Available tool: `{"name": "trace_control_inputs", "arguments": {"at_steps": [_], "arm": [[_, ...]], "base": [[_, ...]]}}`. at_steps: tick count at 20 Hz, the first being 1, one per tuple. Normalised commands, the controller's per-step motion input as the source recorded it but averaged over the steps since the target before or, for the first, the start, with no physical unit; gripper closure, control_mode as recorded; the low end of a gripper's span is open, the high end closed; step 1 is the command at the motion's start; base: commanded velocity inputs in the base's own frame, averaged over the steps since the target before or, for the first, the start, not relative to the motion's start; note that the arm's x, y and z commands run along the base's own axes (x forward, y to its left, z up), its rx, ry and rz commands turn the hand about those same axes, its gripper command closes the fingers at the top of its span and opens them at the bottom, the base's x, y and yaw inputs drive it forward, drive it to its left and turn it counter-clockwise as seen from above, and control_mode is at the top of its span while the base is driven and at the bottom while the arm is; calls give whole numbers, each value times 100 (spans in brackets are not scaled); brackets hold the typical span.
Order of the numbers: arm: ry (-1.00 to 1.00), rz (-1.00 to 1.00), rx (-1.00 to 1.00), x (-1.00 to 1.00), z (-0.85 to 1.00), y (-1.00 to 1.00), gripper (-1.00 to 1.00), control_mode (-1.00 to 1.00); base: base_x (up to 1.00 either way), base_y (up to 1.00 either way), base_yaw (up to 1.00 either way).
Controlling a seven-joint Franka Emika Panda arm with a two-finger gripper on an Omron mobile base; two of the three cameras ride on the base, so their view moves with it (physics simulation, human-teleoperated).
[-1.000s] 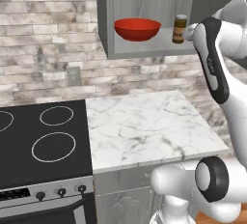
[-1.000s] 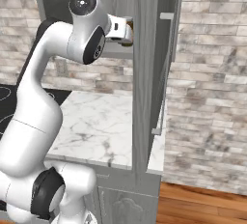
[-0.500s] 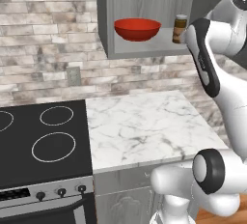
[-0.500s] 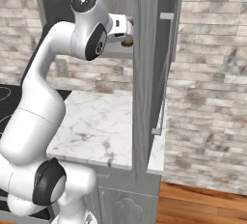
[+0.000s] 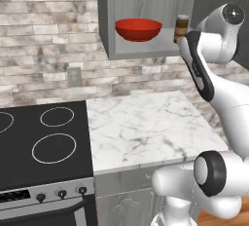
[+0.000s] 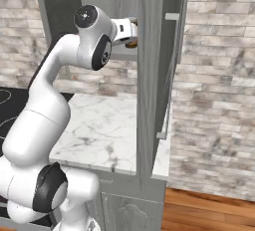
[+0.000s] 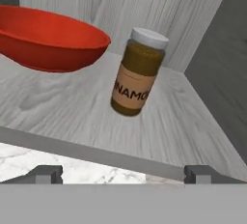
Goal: Take the cinnamon bottle from the cabinet and place it on the dining table, next to the plate with the cupcake. Then take the chocolate from the dining counter and place it on the cupcake plate.
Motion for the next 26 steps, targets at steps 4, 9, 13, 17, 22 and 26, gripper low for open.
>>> {"name": "trace_control_inputs", "arguments": {"at_steps": [4,9,13,17,22,26], "arm": [[-4,0,0,36,0,-6,-100,-100],[-1,0,3,37,0,0,-100,-100],[0,0,4,35,4,0,-100,-100],[0,0,3,24,3,-5,-100,-100],[0,0,5,5,1,-17,-100,-100],[0,0,7,3,0,-11,-100,-100]], "base": [[0,0,0],[0,0,0],[0,0,0],[0,0,0],[0,0,0],[0,0,0]]}}
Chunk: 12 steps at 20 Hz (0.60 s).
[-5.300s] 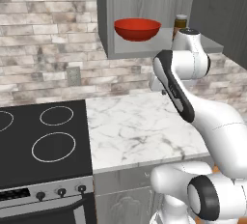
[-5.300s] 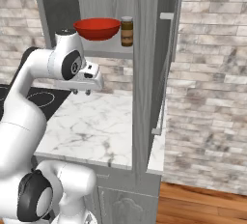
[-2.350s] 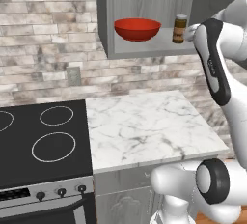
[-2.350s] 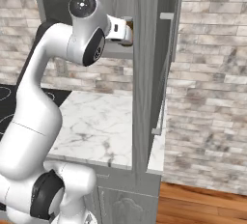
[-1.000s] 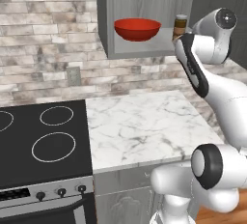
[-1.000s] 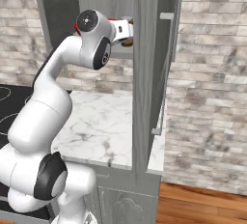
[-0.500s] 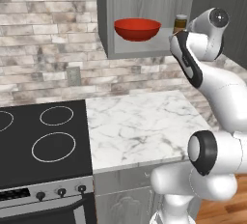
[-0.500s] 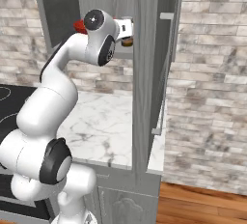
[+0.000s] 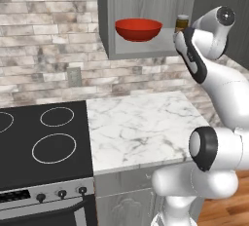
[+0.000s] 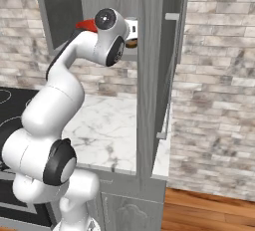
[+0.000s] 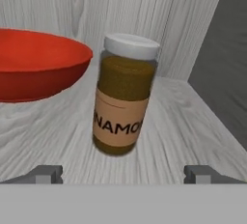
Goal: Take the cinnamon bottle from the cabinet and place it on the dining table, next to the plate with the cupcake. Then take the chocolate from the dining counter and place it on the cupcake plate.
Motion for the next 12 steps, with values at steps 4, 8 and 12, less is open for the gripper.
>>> {"name": "trace_control_inputs", "arguments": {"at_steps": [4,8,12], "arm": [[0,0,6,12,0,0,-100,-100],[0,0,1,17,0,0,-100,-100],[0,0,0,11,0,-5,-100,-100]], "base": [[0,0,0],[0,0,0],[0,0,0]]}}
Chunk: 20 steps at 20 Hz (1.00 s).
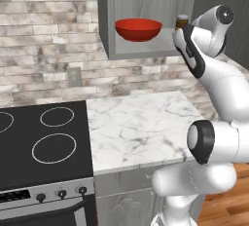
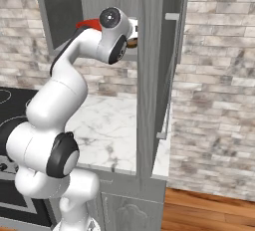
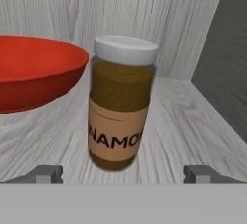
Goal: Take the cinnamon bottle from the cabinet and place it on the dining table, next to the plate with the cupcake. Then take the chocolate from the dining counter and place it on the cupcake plate.
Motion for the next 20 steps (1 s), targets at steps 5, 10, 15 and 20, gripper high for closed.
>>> {"name": "trace_control_inputs", "arguments": {"at_steps": [5,10,15,20], "arm": [[0,0,0,17,0,-2,-100,-100],[0,0,1,15,-2,0,-100,-100],[0,0,4,16,-7,0,-100,-100],[0,0,8,14,-7,-4,-100,-100]], "base": [[0,0,0],[0,0,0],[0,0,0],[0,0,0]]}}
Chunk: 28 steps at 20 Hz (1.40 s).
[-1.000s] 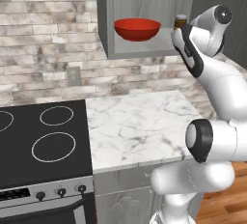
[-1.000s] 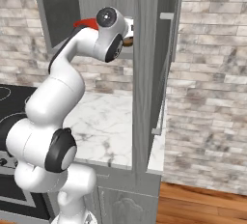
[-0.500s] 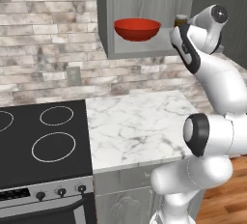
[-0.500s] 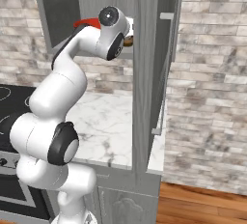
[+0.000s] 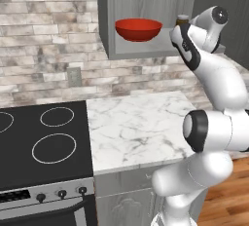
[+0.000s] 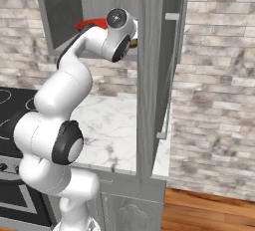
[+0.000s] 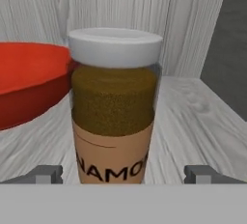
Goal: Take the cinnamon bottle from the cabinet and place it on the dining table, next to the plate with the cupcake. Then take the chocolate from the dining counter and place it on the cupcake plate.
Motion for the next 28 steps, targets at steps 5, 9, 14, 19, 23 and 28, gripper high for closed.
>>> {"name": "trace_control_inputs", "arguments": {"at_steps": [5,9,14,19,23,28], "arm": [[0,0,7,12,-5,-4,-100,-100],[0,0,4,13,-2,0,-100,-100],[0,0,0,12,-3,0,-100,-100],[0,0,0,12,-3,0,-100,-100],[0,0,0,10,-6,0,-100,-100],[0,0,0,6,-14,0,-100,-100]], "base": [[0,0,0],[0,0,0],[0,0,0],[0,0,0],[0,0,0],[0,0,0]]}}
